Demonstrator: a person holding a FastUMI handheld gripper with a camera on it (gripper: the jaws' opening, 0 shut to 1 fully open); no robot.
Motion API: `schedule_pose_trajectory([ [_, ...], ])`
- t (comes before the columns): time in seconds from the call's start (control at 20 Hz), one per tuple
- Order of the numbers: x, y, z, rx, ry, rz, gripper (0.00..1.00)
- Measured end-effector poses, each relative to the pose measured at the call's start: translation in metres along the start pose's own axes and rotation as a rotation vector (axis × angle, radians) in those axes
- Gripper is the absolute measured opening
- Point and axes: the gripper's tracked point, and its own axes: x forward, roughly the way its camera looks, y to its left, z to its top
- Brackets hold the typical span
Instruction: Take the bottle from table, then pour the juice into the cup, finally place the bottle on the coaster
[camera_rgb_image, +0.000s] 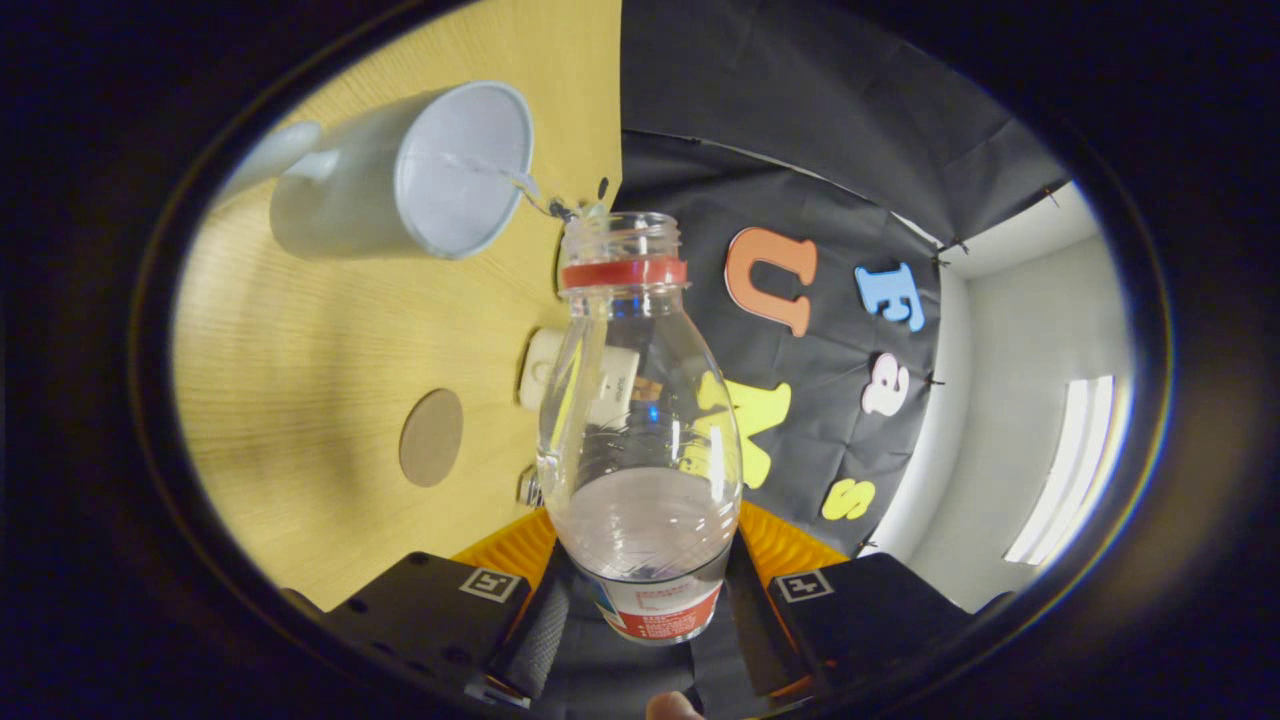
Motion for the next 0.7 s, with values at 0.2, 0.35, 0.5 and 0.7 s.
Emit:
schedule_pose_trajectory([
  [0.2,0.001,-0.008,0.002,-0.019,-0.01,-0.011,0.77],
  [0.35,0.0,-0.012,0.005,-0.031,-0.018,-0.017,0.77],
  [0.5,0.003,-0.014,0.006,-0.049,-0.023,-0.018,0.78],
  [0.7,0.005,-0.02,0.006,-0.062,-0.027,-0.021,0.77],
])
